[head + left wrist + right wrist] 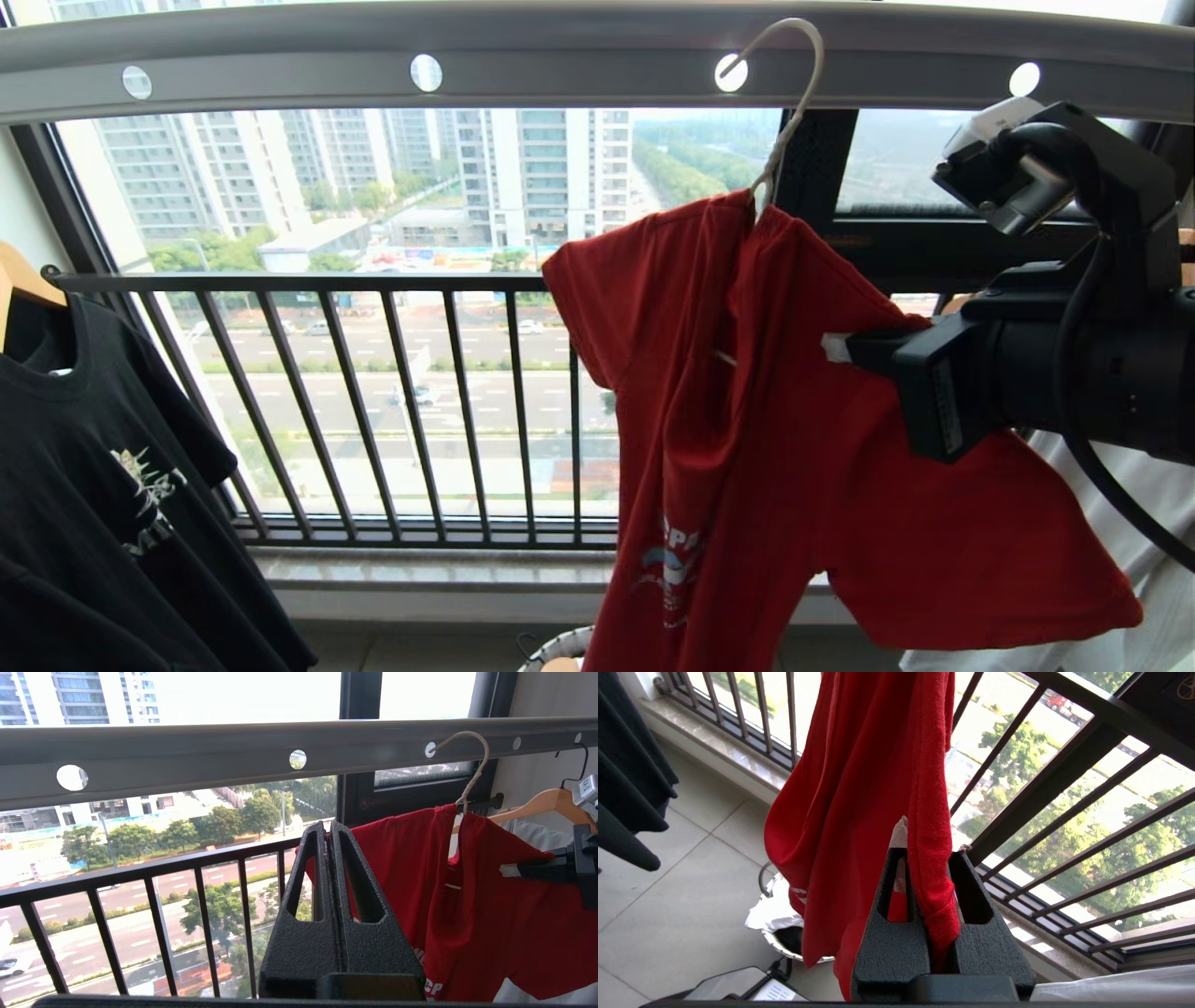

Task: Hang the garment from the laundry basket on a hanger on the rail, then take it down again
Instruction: Hang the clothes rack on the clothesline

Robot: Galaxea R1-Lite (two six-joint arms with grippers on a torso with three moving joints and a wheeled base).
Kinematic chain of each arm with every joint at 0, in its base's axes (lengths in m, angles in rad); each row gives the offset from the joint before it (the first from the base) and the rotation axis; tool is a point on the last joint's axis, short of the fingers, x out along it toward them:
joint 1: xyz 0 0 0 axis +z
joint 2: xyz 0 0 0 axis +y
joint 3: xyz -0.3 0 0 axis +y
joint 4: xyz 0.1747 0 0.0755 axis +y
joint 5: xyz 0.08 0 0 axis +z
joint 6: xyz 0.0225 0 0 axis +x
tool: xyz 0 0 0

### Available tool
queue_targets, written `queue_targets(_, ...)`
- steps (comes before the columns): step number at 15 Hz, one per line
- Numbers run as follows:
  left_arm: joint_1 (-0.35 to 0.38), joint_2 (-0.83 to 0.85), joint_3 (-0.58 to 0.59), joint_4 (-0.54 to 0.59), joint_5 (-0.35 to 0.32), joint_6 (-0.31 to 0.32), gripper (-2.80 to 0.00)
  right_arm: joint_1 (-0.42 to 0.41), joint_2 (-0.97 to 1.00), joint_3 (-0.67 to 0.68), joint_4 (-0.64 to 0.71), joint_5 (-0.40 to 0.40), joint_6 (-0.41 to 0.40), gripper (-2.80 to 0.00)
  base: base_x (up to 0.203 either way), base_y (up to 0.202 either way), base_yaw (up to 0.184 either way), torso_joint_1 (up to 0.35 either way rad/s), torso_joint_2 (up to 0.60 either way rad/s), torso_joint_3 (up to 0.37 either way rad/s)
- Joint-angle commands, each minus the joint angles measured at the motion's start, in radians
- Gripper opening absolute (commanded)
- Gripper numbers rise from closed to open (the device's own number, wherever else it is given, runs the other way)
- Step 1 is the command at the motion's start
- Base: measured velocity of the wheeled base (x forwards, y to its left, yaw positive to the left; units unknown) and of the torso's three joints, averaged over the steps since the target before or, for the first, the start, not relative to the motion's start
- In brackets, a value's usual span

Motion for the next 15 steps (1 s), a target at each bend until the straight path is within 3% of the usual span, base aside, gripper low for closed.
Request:
queue_targets(1, 0.0, -0.004, -0.002, -0.002, -0.002, -0.001, -2.8, -0.002, 0.005, -0.007, -0.002, -0.003, -0.002, -2.8, 0.0, 0.0, 0.0, 0.0, 0.0, 0.0)
queue_targets(15, 0.0, -0.028, -0.009, -0.002, 0.0, -0.001, -2.8, -0.053, 0.105, -0.009, -0.073, -0.005, -0.01, -2.8, 0.0, 0.0, 0.0, 0.0, 0.0, 0.0)
